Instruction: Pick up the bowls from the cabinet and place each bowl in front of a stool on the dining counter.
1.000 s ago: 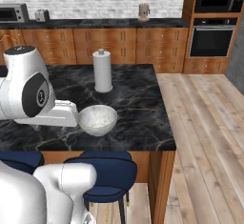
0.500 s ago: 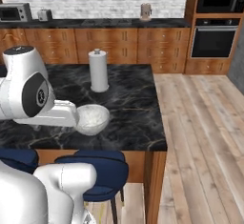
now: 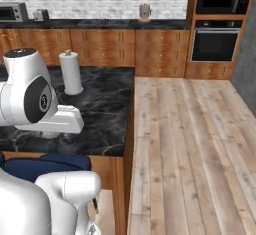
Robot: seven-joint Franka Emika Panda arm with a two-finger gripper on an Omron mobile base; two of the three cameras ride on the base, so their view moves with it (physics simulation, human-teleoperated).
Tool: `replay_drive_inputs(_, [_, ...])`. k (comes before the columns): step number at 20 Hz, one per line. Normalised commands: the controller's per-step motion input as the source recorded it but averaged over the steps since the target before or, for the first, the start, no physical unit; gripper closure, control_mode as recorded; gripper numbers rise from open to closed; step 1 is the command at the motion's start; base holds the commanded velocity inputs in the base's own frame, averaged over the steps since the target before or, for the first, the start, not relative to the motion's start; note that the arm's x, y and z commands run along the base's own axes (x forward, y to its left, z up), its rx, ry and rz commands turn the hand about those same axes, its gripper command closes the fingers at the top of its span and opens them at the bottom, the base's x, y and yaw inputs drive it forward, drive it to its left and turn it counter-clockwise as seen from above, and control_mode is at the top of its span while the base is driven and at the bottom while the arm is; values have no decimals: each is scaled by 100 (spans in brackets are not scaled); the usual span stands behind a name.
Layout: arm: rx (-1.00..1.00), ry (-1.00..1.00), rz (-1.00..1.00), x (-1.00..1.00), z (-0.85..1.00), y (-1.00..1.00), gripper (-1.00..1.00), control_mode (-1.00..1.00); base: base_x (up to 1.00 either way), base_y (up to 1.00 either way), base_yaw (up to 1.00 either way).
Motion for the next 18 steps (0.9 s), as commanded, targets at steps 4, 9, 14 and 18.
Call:
replay_drive_inputs(4, [0, 0, 0, 0, 0, 0, -100, 100, 11, -100, 4])
replay_drive_inputs(9, [0, 0, 0, 0, 0, 0, -100, 100, 26, -100, 6])
replay_drive_inputs(14, [0, 0, 0, 0, 0, 0, -100, 100, 56, -100, 19])
replay_drive_inputs(18, [0, 0, 0, 0, 0, 0, -100, 100, 93, -100, 24])
